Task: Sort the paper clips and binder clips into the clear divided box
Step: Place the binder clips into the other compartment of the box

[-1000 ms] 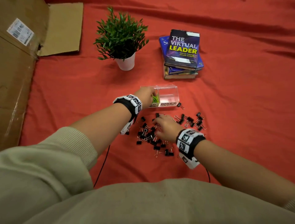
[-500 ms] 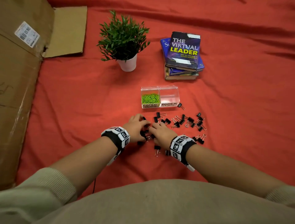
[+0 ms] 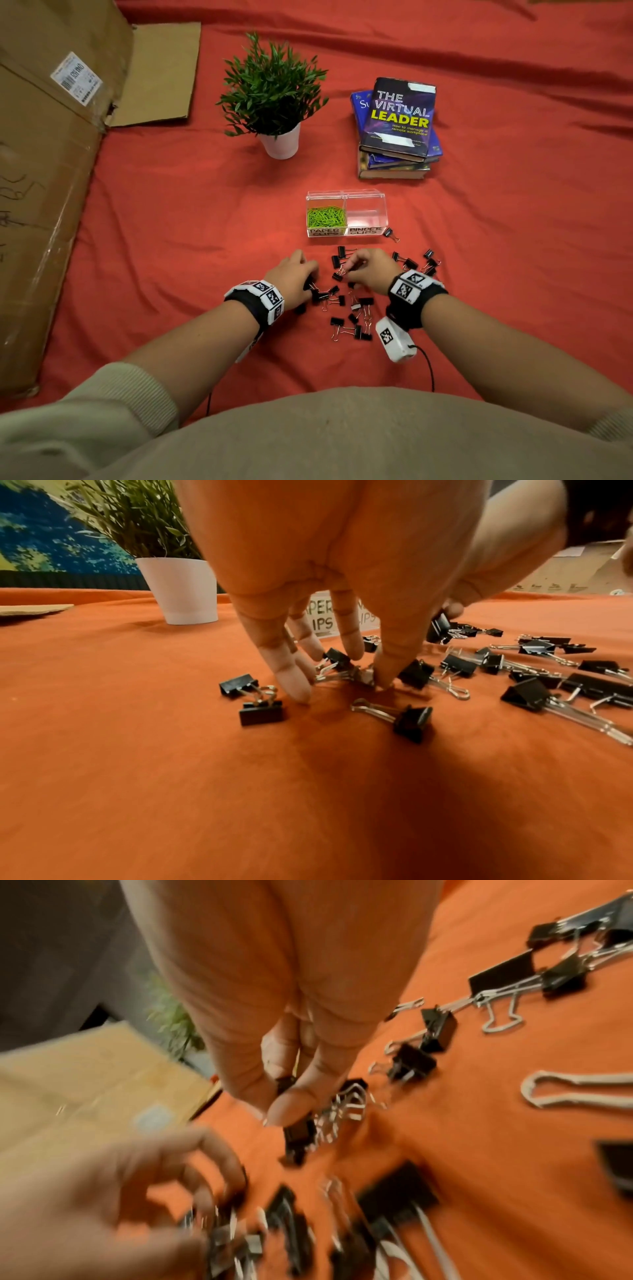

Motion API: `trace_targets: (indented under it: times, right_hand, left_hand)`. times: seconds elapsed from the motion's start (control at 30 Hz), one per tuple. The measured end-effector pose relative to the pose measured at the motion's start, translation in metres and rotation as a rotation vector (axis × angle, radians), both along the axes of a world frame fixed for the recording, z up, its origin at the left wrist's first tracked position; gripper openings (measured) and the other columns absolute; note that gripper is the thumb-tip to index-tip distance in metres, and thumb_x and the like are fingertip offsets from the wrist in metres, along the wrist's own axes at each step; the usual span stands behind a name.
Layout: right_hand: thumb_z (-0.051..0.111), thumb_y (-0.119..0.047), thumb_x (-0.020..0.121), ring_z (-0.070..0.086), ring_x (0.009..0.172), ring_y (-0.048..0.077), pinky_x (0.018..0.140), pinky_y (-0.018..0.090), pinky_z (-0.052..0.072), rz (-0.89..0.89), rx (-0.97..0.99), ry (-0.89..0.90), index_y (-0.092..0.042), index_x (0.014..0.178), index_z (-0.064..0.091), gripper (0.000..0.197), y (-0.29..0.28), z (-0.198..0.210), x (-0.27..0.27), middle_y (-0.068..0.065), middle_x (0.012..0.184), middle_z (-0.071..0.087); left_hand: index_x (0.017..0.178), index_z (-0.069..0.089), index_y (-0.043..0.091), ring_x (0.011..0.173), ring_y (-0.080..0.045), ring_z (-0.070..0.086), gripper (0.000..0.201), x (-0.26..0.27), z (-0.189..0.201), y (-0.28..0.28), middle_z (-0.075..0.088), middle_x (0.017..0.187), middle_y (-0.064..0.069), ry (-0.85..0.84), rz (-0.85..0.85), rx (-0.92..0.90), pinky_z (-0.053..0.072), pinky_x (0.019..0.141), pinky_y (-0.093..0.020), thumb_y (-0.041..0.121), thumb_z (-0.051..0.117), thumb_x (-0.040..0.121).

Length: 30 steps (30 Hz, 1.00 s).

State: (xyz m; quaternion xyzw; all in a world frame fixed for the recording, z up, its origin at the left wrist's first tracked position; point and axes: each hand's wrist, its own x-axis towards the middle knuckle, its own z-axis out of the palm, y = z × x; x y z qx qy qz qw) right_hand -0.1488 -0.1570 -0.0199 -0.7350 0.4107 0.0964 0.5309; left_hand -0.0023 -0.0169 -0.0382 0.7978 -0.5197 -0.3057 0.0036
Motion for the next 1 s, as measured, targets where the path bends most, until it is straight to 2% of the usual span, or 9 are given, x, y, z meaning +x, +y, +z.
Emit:
trace_targets:
  times: [0.07,0.17,0.27,0.37,0.5,0.63,0.73,0.83,1.0]
  right_hand:
    - [0.069,-0.005,0.081,0.062,0.054,0.009,0.046,0.019,0.049,-0.090,0.069,-0.034,-0.012,0.083,0.064,0.009,-0.017,0.012,0.003,0.003,0.076,0.068]
    - [0.069,0.000,0.079,0.066,0.066,0.020,0.064,0.030,0.056,-0.222,0.072,-0.149,-0.004,0.089,0.066,0.011,-0.047,0.032,0.015,0.009,0.081,0.069]
    - [0.065,0.005,0.080,0.064,0.048,0.006,0.049,0.021,0.052,-0.257,-0.035,-0.202,-0.007,0.082,0.063,0.013,-0.070,0.042,0.032,0.008,0.072,0.064]
    - [0.062,0.005,0.081,0.059,0.041,-0.001,0.049,0.022,0.049,-0.263,-0.132,-0.192,-0.016,0.072,0.056,0.024,-0.080,0.038,0.045,0.005,0.067,0.063]
    - [0.067,0.001,0.080,0.064,0.063,0.016,0.062,0.033,0.055,-0.219,-0.156,-0.166,-0.011,0.084,0.063,0.013,-0.079,0.031,0.044,0.005,0.076,0.065]
    - [0.063,-0.007,0.083,0.063,0.080,0.020,0.070,0.031,0.054,-0.258,-0.276,-0.197,-0.012,0.103,0.064,0.020,-0.088,0.029,0.028,0.004,0.098,0.064]
    - [0.060,-0.011,0.081,0.059,0.099,0.024,0.087,0.029,0.045,-0.243,-0.459,-0.014,-0.009,0.109,0.062,0.028,-0.094,0.014,0.004,0.009,0.111,0.063]
    - [0.063,-0.035,0.079,0.044,0.120,0.033,0.102,0.043,0.041,-0.011,-0.468,0.356,-0.018,0.126,0.050,0.052,-0.081,-0.002,-0.022,0.012,0.129,0.048]
    - [0.074,-0.059,0.062,0.035,0.123,0.030,0.094,0.049,0.046,0.216,-0.516,0.442,-0.030,0.137,0.030,0.092,-0.046,-0.012,-0.035,0.006,0.132,0.032]
  left_hand:
    - [0.117,0.048,0.025,0.107,-0.027,0.049,0.040,-0.001,0.001,-0.002,0.043,0.117,-0.004,-0.026,-0.006,0.020,0.049,0.079,-0.039,0.024,0.063,0.080]
    - [0.127,0.044,0.025,0.113,-0.028,0.047,0.049,0.000,0.001,-0.003,0.046,0.121,-0.005,-0.016,0.001,0.038,0.049,0.085,-0.041,0.016,0.059,0.081]
    - [0.128,0.048,0.018,0.113,-0.030,0.049,0.047,0.000,0.000,-0.003,0.048,0.120,-0.009,0.010,0.024,0.018,0.048,0.089,-0.043,0.010,0.053,0.082]
    - [0.122,0.054,0.015,0.107,-0.031,0.052,0.041,-0.001,-0.001,-0.003,0.050,0.114,-0.011,0.044,0.056,-0.017,0.049,0.088,-0.042,0.006,0.051,0.082]
    - [0.110,0.057,0.012,0.101,-0.031,0.054,0.028,-0.002,-0.003,-0.004,0.050,0.108,-0.011,0.064,0.070,-0.045,0.049,0.085,-0.039,0.006,0.050,0.083]
    - [0.110,0.058,0.014,0.103,-0.027,0.056,0.024,-0.004,-0.004,-0.008,0.051,0.110,-0.008,0.105,0.127,-0.098,0.048,0.090,-0.037,0.008,0.054,0.087]
    - [0.116,0.057,0.017,0.107,-0.026,0.055,0.028,-0.007,-0.005,-0.010,0.050,0.112,-0.006,0.130,0.156,-0.122,0.048,0.094,-0.038,0.011,0.052,0.090]
    - [0.127,0.052,0.020,0.114,-0.024,0.050,0.037,-0.012,-0.003,-0.013,0.047,0.115,-0.005,0.093,0.121,-0.091,0.046,0.094,-0.035,0.026,0.055,0.090]
    - [0.129,0.049,0.017,0.115,-0.021,0.048,0.048,-0.019,-0.004,-0.017,0.042,0.120,-0.005,0.059,0.128,-0.025,0.044,0.096,-0.033,0.028,0.066,0.085]
